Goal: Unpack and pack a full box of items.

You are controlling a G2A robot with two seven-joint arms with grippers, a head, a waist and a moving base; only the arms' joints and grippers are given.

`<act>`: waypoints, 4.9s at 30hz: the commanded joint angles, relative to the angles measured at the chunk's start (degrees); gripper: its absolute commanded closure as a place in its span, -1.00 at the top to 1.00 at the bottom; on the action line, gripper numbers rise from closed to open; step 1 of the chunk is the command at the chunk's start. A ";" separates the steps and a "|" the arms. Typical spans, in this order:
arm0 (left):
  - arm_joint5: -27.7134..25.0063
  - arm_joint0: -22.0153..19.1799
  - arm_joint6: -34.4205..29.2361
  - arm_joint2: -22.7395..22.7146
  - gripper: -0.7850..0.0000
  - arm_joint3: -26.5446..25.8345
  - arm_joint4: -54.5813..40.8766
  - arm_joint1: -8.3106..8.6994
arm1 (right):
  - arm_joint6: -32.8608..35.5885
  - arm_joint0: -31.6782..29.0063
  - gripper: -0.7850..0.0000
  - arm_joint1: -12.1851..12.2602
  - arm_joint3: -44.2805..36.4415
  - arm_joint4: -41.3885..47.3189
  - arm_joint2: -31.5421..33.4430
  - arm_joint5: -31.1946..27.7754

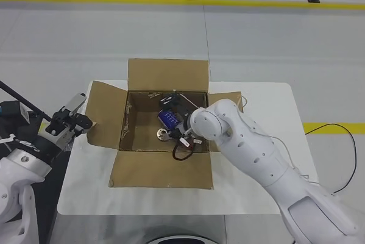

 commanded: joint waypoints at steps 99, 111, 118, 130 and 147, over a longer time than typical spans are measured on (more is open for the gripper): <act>0.18 2.03 10.85 -1.61 1.00 -0.27 -8.14 2.01 | 4.81 3.51 -1.00 -9.41 10.91 -10.56 4.79 -1.55; 0.18 2.03 10.85 -1.61 1.00 -0.27 -8.14 2.01 | 8.13 -4.72 -1.00 -4.62 -8.95 -11.99 16.57 -7.83; -0.87 5.47 9.20 -1.37 1.00 3.11 -13.03 1.83 | 12.11 -8.67 -1.00 -2.57 -18.74 -13.43 22.41 -9.36; 2.00 16.98 -16.07 -12.72 1.00 6.82 -18.02 3.62 | 14.13 -11.59 -1.00 -0.59 -25.13 -15.17 28.23 -10.22; 2.24 22.48 -19.09 -16.27 1.00 6.69 -15.89 4.28 | 13.12 -11.33 -1.00 -0.34 -24.43 -15.10 28.28 -10.15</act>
